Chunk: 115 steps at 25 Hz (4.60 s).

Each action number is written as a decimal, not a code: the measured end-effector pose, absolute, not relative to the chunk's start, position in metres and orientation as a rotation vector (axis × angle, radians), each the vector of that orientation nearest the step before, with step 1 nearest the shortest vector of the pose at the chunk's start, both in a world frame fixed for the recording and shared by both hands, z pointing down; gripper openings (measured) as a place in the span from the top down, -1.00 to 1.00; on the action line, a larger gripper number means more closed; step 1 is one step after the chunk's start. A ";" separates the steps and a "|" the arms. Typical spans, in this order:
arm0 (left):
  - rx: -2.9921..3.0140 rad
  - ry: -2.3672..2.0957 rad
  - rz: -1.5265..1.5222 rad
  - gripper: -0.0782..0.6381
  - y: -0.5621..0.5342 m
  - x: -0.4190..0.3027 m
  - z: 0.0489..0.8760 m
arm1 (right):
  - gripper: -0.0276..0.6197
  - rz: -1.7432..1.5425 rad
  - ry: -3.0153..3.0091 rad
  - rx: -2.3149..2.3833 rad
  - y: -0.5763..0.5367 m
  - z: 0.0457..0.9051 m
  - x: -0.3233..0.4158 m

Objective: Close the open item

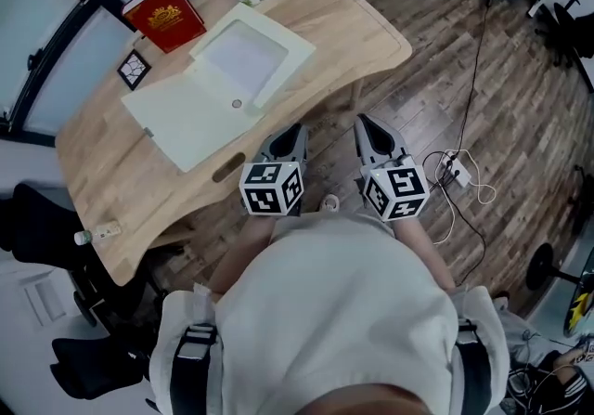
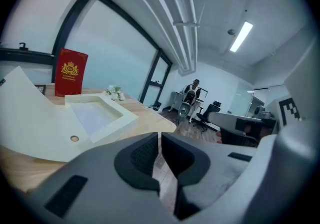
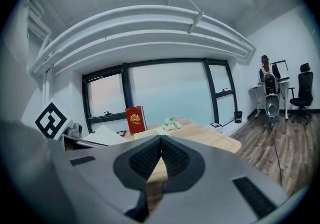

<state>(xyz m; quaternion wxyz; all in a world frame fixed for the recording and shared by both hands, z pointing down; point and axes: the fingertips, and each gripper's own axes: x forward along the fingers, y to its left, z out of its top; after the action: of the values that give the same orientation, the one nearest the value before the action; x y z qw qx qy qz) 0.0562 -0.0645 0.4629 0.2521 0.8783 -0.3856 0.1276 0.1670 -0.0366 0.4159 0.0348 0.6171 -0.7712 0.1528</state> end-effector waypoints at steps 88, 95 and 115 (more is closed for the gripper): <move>1.692 -1.987 -0.016 0.61 -0.120 -0.235 0.484 | 0.85 0.443 -2.386 1.476 -0.205 0.508 0.102; 1.724 -2.015 0.003 0.62 -0.134 -0.244 0.474 | 0.56 0.537 -2.334 1.440 -0.228 0.538 0.110; 1.882 -1.980 -0.020 0.66 -0.163 -0.222 0.443 | 0.48 0.743 -2.285 1.350 -0.224 0.586 0.095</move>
<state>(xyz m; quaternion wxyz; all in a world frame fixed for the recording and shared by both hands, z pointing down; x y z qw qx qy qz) -0.2219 -0.1632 0.4425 0.2036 0.6744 -0.7097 -0.0072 0.0949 -0.2237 0.5857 0.1915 0.4807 -0.8138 0.2645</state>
